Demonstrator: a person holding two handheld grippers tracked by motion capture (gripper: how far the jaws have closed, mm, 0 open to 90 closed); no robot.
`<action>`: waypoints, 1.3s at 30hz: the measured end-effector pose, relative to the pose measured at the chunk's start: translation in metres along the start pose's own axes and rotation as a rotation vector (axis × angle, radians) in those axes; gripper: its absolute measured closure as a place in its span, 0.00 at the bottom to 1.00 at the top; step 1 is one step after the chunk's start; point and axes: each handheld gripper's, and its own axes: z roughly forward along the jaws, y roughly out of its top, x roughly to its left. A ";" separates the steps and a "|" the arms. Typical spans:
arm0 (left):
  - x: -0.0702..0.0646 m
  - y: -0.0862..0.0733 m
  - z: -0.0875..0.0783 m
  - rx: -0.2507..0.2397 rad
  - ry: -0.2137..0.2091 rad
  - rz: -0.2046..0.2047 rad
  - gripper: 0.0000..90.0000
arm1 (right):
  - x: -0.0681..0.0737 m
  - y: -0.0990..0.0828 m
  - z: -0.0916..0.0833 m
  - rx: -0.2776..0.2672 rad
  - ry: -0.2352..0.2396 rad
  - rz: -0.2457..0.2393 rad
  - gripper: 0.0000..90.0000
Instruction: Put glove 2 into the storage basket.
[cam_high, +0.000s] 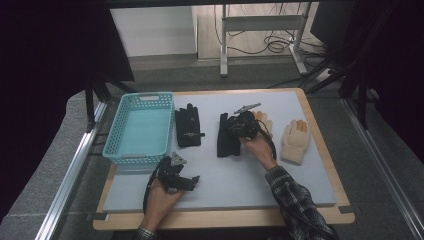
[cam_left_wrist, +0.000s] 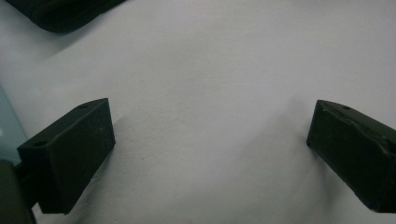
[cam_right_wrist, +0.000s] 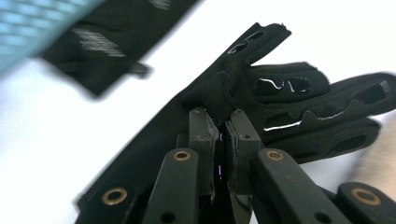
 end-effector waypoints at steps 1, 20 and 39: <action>0.000 0.000 0.000 0.000 0.000 0.000 0.01 | 0.005 -0.001 -0.005 -0.011 0.029 -0.013 0.91; 0.000 0.000 0.000 -0.005 0.001 -0.004 0.02 | 0.076 -0.062 -0.048 -0.048 0.107 -0.099 0.60; 0.004 -0.008 -0.008 -0.001 0.005 -0.005 0.03 | 0.049 -0.050 -0.045 -0.061 0.068 -0.088 0.52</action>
